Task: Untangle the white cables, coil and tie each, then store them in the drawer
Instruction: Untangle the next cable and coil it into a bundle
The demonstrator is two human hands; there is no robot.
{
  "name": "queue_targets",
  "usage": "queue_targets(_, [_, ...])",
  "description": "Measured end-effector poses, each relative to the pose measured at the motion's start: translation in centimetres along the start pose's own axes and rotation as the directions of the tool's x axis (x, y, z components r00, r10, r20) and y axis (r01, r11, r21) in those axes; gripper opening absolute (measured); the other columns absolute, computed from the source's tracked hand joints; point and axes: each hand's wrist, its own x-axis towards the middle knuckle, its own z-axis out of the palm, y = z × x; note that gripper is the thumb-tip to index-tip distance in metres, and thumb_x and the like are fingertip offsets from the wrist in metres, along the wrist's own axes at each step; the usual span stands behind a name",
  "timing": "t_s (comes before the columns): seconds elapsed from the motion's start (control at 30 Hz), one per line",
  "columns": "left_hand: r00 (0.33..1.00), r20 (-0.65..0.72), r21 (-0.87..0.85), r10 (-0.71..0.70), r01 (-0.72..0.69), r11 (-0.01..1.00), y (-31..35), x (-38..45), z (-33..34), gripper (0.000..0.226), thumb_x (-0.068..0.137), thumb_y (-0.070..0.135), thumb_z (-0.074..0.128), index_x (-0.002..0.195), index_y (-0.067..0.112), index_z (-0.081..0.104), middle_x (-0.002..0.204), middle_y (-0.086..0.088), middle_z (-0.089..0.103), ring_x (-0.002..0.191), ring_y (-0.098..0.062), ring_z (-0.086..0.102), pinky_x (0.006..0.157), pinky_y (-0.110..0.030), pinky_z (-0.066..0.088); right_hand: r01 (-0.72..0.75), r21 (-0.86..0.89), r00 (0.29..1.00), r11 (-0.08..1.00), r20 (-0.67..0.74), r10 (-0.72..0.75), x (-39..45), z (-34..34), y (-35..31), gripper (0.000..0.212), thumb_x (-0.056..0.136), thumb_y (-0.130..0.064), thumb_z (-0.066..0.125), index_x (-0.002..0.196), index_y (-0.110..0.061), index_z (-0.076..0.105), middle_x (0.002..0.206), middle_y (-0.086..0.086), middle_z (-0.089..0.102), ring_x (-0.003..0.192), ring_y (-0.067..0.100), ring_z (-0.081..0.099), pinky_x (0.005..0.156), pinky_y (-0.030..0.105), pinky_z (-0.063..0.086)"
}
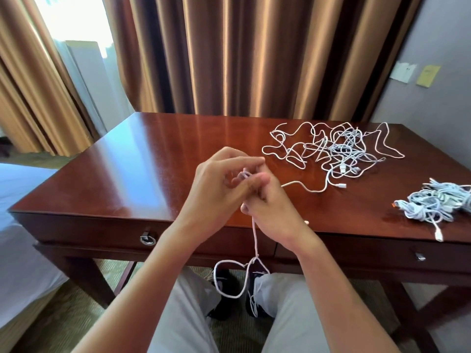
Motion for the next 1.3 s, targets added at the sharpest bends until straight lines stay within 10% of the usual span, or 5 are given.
queue_targets(0.43, [0.973, 0.172, 0.258, 0.152, -0.194, 0.946, -1.0, 0.5, -0.7, 0.016, 0.093, 0.013, 0.061, 0.09, 0.008, 0.076, 0.076, 0.003, 0.061, 0.069, -0.006, 0.054, 0.067, -0.007, 0.036, -0.134, 0.134, 0.991, 0.982, 0.022, 0.133, -0.7, -0.1, 0.1, 0.046, 0.092, 0.007, 0.062, 0.125, -0.019, 0.041, 0.062, -0.009, 0.053, 0.058, 0.008, 0.045, 0.059, 0.029, 0.04])
queue_targets(0.77, [0.995, -0.071, 0.292, 0.067, -0.043, 0.955, -2.3, 1.2, -1.0, 0.02, 0.098, 0.002, 0.052, 0.08, 0.005, 0.058, 0.062, 0.005, 0.058, 0.058, -0.009, 0.056, 0.054, -0.014, 0.038, -0.124, 0.066, 0.992, 0.99, 0.04, 0.122, -1.8, -1.0, 0.7, 0.01, 0.095, -0.009, 0.065, 0.105, -0.01, 0.069, 0.067, -0.015, 0.066, 0.058, -0.004, 0.059, 0.056, 0.008, 0.042])
queue_targets(0.93, [0.982, -0.186, 0.288, 0.043, 0.012, 0.958, -3.2, 1.5, -1.1, 0.018, 0.093, -0.001, 0.055, 0.078, 0.005, 0.063, 0.062, 0.008, 0.057, 0.06, -0.006, 0.054, 0.057, -0.011, 0.036, -0.16, 0.003, 0.984, 0.987, -0.083, 0.16, -2.1, -2.1, 1.1, 0.023, 0.099, -0.03, 0.059, 0.096, -0.013, 0.075, 0.047, -0.015, 0.031, 0.041, 0.002, 0.023, 0.04, 0.012, 0.024])
queue_targets(1.17, [0.895, -0.361, 0.068, -0.263, 0.307, 0.949, -5.7, 2.2, -3.0, 0.029, 0.091, 0.032, 0.053, 0.066, 0.039, 0.064, 0.056, 0.017, 0.06, 0.06, -0.019, 0.063, 0.064, -0.054, 0.056, -0.162, 0.071, 0.972, 0.984, -0.162, 0.171, -2.3, -3.1, 1.7, 0.037, 0.105, -0.028, 0.052, 0.072, -0.025, 0.069, 0.051, -0.004, 0.02, 0.043, 0.01, 0.014, 0.04, 0.022, 0.014])
queue_targets(1.3, [0.892, -0.376, 0.061, -0.252, 0.296, 0.953, -5.3, 2.2, -2.7, 0.029, 0.093, 0.03, 0.053, 0.065, 0.034, 0.062, 0.056, 0.017, 0.061, 0.055, -0.014, 0.059, 0.064, -0.053, 0.055, -0.166, 0.082, 0.977, 0.983, -0.119, 0.175, -1.9, -2.7, 1.9, 0.035, 0.107, -0.019, 0.048, 0.078, -0.013, 0.067, 0.051, -0.004, 0.037, 0.043, 0.009, 0.035, 0.046, 0.023, 0.036])
